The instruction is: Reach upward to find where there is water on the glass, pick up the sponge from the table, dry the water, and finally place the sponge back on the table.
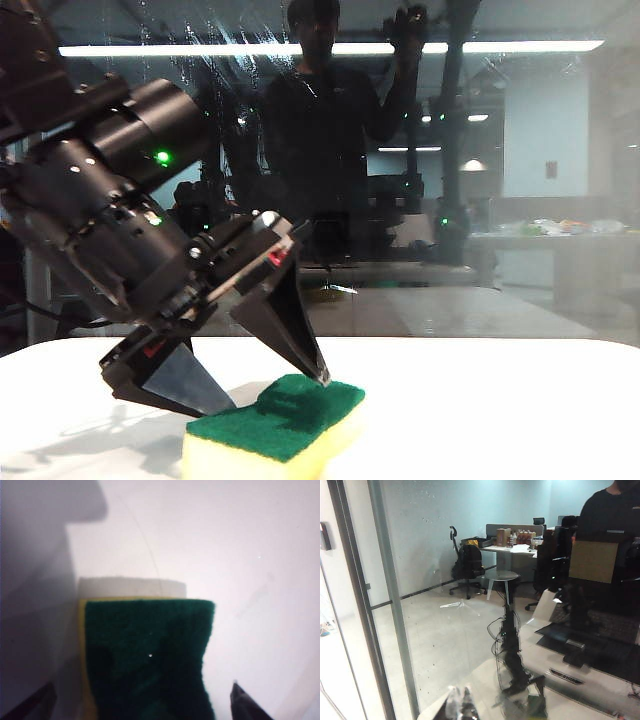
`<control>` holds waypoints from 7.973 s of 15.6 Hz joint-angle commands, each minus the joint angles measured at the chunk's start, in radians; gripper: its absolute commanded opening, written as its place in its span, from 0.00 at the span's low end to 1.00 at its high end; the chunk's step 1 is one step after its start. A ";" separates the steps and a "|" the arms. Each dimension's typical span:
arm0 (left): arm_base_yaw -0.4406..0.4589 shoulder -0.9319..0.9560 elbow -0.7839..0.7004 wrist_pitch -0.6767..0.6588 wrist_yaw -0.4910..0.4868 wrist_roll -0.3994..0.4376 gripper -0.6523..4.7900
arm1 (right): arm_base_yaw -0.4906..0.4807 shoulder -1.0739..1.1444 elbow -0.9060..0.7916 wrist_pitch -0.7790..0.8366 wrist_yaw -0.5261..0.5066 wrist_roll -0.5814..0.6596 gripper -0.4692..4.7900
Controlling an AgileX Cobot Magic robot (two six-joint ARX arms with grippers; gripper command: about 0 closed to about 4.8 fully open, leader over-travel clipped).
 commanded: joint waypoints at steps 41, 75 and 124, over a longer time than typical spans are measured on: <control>0.232 0.130 1.650 -0.109 -0.143 0.301 0.11 | 0.002 -0.022 0.005 0.008 -0.002 0.002 0.09; 0.300 0.378 1.938 -0.158 -0.115 0.048 0.11 | 0.002 -0.039 0.005 -0.051 0.001 0.001 0.09; 0.495 0.269 1.937 -0.651 -0.179 0.324 0.11 | 0.002 -0.015 0.005 0.056 -0.001 0.001 0.09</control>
